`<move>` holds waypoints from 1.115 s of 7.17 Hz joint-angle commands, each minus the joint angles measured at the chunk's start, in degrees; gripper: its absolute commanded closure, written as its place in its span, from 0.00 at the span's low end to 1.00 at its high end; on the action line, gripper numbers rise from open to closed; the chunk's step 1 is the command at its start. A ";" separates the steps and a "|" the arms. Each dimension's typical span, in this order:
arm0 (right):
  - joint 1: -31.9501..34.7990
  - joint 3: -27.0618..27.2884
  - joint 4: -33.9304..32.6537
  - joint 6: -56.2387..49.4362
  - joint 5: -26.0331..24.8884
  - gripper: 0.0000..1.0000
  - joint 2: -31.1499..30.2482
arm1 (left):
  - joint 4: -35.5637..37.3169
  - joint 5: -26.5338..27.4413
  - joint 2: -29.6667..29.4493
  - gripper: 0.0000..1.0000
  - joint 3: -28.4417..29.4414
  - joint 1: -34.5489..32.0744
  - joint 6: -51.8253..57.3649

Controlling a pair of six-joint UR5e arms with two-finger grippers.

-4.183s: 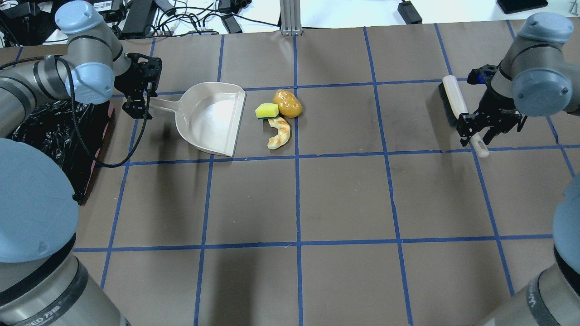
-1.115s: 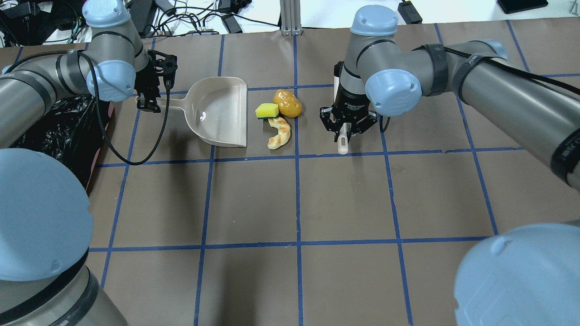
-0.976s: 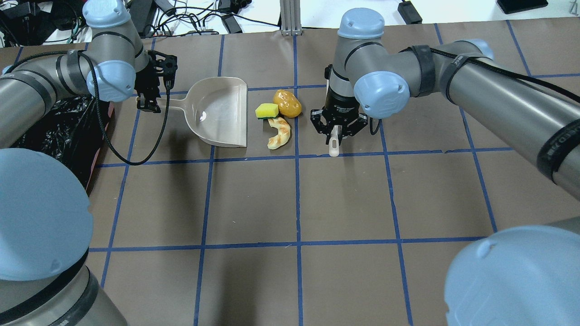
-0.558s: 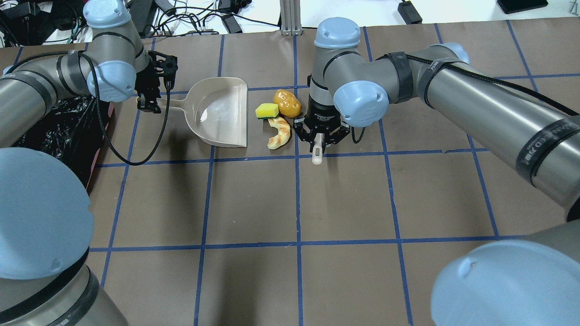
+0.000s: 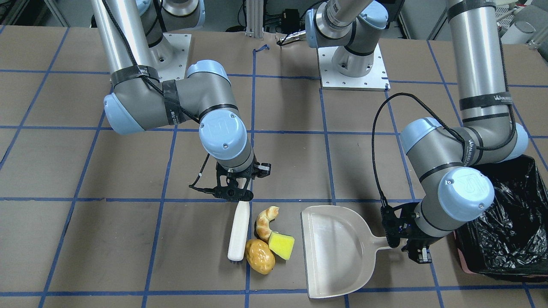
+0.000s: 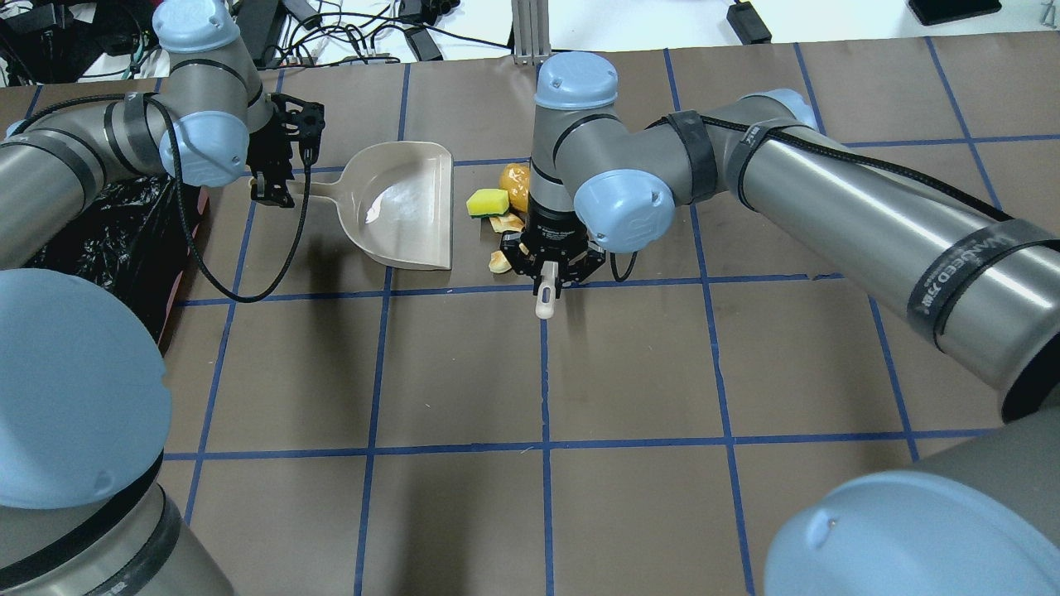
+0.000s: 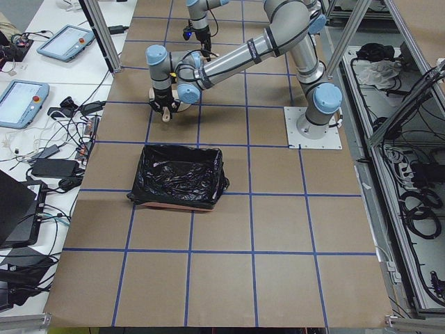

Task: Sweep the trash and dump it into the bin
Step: 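Sweep the bread, potato and sponge into the dustpan with the right gripper's brush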

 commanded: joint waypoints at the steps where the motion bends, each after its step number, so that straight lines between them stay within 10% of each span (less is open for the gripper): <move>1: 1.12 -0.12 -0.12 1.22 1.43 1.00 0.45 | 0.00 -0.07 -0.01 0.91 0.01 0.06 0.15; 8: 11.22 -10.93 -6.08 13.86 6.01 1.00 8.18 | 0.00 -0.08 0.34 0.91 0.01 -0.03 -0.20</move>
